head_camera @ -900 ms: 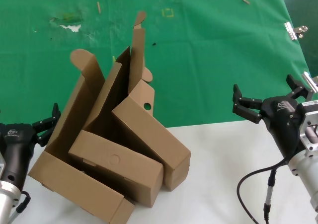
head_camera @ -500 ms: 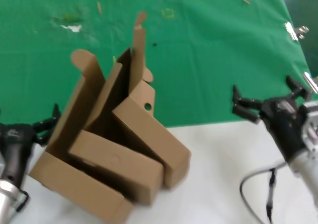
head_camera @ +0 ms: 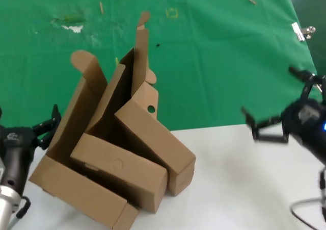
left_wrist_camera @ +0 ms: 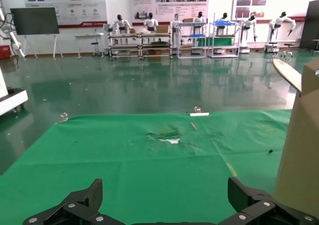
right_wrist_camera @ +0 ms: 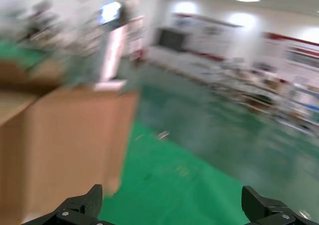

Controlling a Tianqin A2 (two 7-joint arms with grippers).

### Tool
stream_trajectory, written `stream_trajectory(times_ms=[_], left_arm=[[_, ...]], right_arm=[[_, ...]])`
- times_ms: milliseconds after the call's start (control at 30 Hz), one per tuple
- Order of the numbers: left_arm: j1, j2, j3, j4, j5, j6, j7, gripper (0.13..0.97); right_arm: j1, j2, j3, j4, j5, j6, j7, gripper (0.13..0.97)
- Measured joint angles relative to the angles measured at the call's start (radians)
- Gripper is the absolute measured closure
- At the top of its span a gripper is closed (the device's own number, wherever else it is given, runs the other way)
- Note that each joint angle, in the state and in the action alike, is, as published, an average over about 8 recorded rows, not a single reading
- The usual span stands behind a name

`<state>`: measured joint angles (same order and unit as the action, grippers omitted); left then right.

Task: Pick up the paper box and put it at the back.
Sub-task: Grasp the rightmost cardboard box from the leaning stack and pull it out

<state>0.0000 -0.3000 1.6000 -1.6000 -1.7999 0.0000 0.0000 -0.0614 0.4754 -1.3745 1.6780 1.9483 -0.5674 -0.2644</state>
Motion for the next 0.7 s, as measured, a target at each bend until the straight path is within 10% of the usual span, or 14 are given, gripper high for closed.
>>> stream_trajectory(times_ms=[267, 700], left_arm=[[0.0, 0.0, 0.0, 0.0, 0.0, 0.0, 0.0, 0.293], [0.0, 0.0, 0.0, 0.0, 0.0, 0.0, 0.0, 0.293]], right_arm=[[-0.037, 0.121, -0.041, -0.097, -0.028, -0.219, -0.26, 0.129], [0.002, 0.139, -0.18, -0.16, -0.091, -0.27, -0.351, 0.129]])
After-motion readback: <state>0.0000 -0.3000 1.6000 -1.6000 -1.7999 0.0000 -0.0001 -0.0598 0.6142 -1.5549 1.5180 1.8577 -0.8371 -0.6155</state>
